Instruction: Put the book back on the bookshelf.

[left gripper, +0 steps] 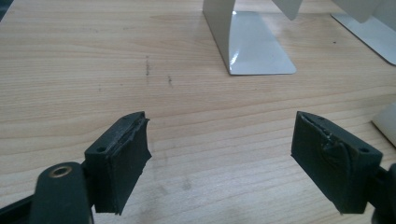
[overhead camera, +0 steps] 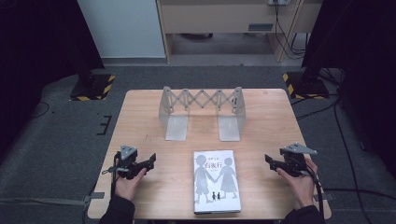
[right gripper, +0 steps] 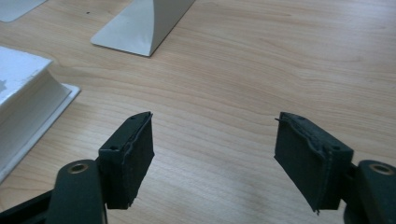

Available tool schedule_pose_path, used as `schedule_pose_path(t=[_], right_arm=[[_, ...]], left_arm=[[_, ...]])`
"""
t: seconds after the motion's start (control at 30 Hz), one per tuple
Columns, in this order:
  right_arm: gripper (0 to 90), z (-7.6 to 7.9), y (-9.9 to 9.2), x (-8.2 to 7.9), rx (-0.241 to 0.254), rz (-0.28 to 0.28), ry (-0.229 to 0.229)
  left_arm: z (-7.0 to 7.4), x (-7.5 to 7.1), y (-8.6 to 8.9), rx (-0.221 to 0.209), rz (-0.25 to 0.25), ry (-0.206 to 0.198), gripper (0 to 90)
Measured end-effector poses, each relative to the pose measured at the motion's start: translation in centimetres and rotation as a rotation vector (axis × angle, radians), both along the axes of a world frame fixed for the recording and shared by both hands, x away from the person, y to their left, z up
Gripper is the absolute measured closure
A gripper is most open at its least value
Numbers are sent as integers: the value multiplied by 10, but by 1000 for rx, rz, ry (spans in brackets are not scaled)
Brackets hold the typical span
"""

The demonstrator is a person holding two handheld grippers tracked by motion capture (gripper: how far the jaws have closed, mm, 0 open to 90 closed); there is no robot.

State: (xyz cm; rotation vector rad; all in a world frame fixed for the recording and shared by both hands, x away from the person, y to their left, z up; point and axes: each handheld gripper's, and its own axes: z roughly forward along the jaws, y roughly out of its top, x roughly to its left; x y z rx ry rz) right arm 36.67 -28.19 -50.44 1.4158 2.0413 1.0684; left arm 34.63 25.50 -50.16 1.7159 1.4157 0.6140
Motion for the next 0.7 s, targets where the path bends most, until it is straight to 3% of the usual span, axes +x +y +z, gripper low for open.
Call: schedule_pose_path(t=[0.03,0.3,0.47,0.57,0.7], right_arm=[[264,0,2,0,14,7,15],[283,4,11,-3,53,41,0],[291,7,21,-6,70,73,1],[303,8,27,-7,86,98,12],[306,7,30,-7,89,108,17]], left_arm=[[0,0,-1,-6,-7,-3,203],[0,-3,-19,-6,-60,-9,212],[-2,-6,-30,-64,-87,-16,250],[-2,-7,-37,-49,-110,-16,252],[-2,-9,-41,-60,-133,-15,254]])
